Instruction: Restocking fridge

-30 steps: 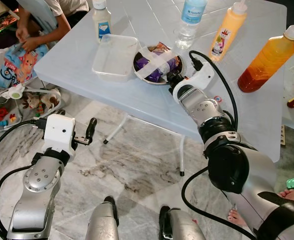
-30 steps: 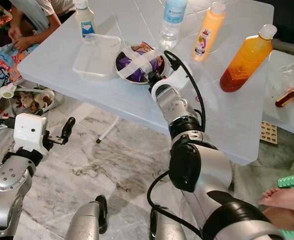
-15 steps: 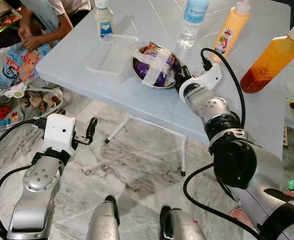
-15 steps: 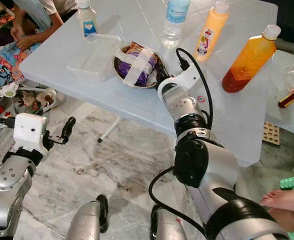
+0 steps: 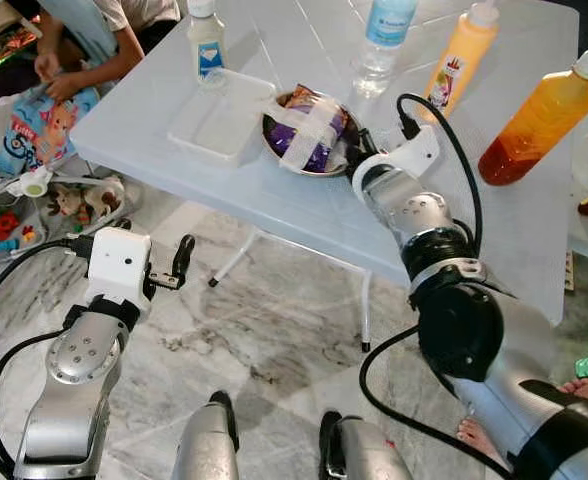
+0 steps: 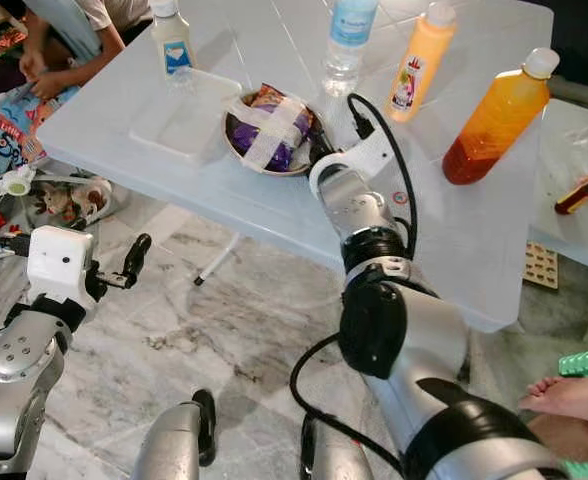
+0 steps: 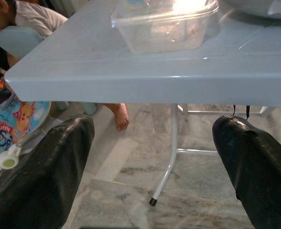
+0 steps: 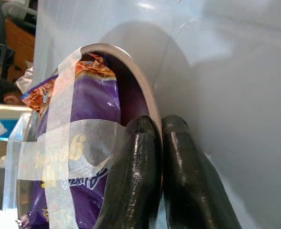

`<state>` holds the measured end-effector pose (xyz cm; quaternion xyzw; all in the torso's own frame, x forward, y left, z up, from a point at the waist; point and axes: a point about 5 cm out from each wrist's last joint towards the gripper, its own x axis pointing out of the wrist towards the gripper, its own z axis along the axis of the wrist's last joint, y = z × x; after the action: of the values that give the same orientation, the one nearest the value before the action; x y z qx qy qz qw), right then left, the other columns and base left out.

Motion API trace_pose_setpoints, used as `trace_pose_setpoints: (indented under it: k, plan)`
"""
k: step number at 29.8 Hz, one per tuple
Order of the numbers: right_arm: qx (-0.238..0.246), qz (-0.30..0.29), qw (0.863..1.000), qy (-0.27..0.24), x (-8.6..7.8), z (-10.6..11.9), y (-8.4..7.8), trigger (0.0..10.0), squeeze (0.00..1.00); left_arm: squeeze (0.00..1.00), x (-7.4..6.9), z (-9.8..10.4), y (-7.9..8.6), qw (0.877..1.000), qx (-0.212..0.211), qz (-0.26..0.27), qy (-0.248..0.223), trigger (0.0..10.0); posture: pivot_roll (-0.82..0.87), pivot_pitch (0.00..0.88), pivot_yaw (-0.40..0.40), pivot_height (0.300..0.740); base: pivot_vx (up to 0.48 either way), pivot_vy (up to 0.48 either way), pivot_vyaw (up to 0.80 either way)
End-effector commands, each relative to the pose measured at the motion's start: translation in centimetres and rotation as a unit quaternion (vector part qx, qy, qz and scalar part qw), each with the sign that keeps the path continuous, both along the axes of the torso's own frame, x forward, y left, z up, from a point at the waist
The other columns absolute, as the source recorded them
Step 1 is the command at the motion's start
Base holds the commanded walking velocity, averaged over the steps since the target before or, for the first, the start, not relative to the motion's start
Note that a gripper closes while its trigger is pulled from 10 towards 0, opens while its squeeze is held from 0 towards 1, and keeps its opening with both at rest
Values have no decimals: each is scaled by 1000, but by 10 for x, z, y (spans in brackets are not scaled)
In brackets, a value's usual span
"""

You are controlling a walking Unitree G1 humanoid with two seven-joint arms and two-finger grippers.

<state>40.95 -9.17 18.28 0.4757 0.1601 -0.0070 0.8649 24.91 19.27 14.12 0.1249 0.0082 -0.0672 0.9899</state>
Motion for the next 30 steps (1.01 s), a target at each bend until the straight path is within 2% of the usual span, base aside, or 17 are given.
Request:
trace_pose_setpoints:
  k: [1,2,3,4,7,9,10,12,13,16,22,25,29,30]
  plan:
    - [-9,13,999,33,-6,-15,6,745,0,0,-1,-1,0,1000,2,-2,3,10000,163,210,-14,740,0,0,0]
    - [-23,13,999,38,-10,-19,9,1843,0,0,-1,-1,0,1000,0,-2,3,10000,161,207,-16,740,0,0,0]
    - [-26,13,999,40,-10,-20,9,1843,0,0,-1,-1,0,1000,0,-2,3,10000,160,206,-17,740,0,0,0]
    - [-33,18,998,41,-15,-22,14,3176,0,0,0,-1,-1,1000,-1,-2,2,10000,158,205,-18,740,0,0,0]
    - [-50,19,998,42,-20,-25,17,3412,0,0,0,-2,-1,1000,-1,-2,2,10000,155,201,-19,740,0,0,0]
    - [-61,16,997,45,-26,-28,18,8706,0,0,1,-2,-1,1000,-2,-2,1,10000,152,199,-22,740,0,0,0]
    - [-74,7,996,44,-30,-29,16,10000,0,0,1,-2,-1,1000,-2,-1,0,10000,148,197,-23,740,0,0,0]
    - [-82,0,996,42,-34,-30,14,10000,0,0,1,-2,0,1000,-3,-1,0,10000,148,196,-23,740,0,0,0]
    - [-100,-28,994,37,-41,-32,5,10000,0,0,1,-2,-1,1000,-4,0,0,10000,143,196,-23,740,0,0,0]
    - [-108,-52,992,34,-48,-32,-4,10000,0,0,1,-2,-1,1000,-5,0,-1,10000,142,196,-23,740,0,0,0]
    - [-120,-71,989,49,-64,-34,-18,10000,0,0,2,-2,-1,1000,-6,-1,-2,10000,135,196,-22,740,0,0,0]
    - [-124,-65,988,68,-72,-41,-20,10000,0,0,3,-3,-2,1000,-8,-2,-2,10000,126,195,-20,740,0,0,0]
    - [-122,-63,987,79,-75,-47,-20,10000,0,0,4,-2,-3,1000,-8,-3,-3,10000,129,196,-19,740,0,0,0]
    - [-121,-64,987,81,-77,-49,-21,10000,1000,0,4,-2,-3,1000,-8,-5,-4,10000,133,199,-17,740,0,0,0]
